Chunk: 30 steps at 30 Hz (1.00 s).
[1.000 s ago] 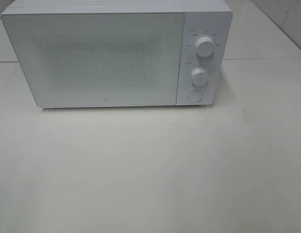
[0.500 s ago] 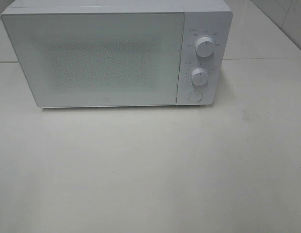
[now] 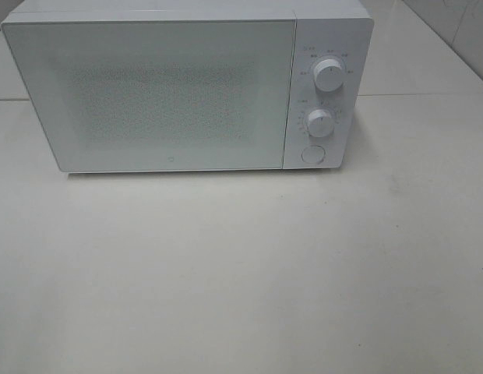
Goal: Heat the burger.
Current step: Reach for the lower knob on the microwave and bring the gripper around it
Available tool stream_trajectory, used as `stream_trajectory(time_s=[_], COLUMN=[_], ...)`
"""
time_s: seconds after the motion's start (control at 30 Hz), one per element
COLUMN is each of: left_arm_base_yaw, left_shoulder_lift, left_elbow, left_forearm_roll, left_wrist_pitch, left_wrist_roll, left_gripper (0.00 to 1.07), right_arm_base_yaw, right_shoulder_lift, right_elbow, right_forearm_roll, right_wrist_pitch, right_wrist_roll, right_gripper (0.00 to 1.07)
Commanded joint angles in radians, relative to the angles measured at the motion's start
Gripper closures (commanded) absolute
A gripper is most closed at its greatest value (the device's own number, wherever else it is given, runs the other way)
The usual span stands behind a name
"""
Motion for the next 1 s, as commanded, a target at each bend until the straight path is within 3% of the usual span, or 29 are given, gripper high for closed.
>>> stream_trajectory(time_s=[0.03,0.4,1.0], left_arm_base_yaw=[0.004,0.004,0.004], left_shoulder_lift=[-0.019,-0.019,-0.019], left_elbow=[-0.001,-0.001,-0.001], left_forearm_roll=[-0.004,-0.004,-0.004], left_wrist_pitch=[-0.004,-0.004,-0.004], left_wrist_roll=[0.002,0.002,0.002], left_gripper=[0.07,0.07,0.07], right_arm_base_yaw=[-0.007,-0.007,-0.007], right_shoulder_lift=[-0.027,-0.016,0.31], right_elbow=[0.004,-0.021,-0.017], right_forearm_roll=[-0.001,-0.001,-0.003], right_wrist_pitch=[-0.012,-0.087,-0.413], right_wrist_roll=[-0.009,-0.01,-0.01], right_gripper=[0.32,0.32,0.32])
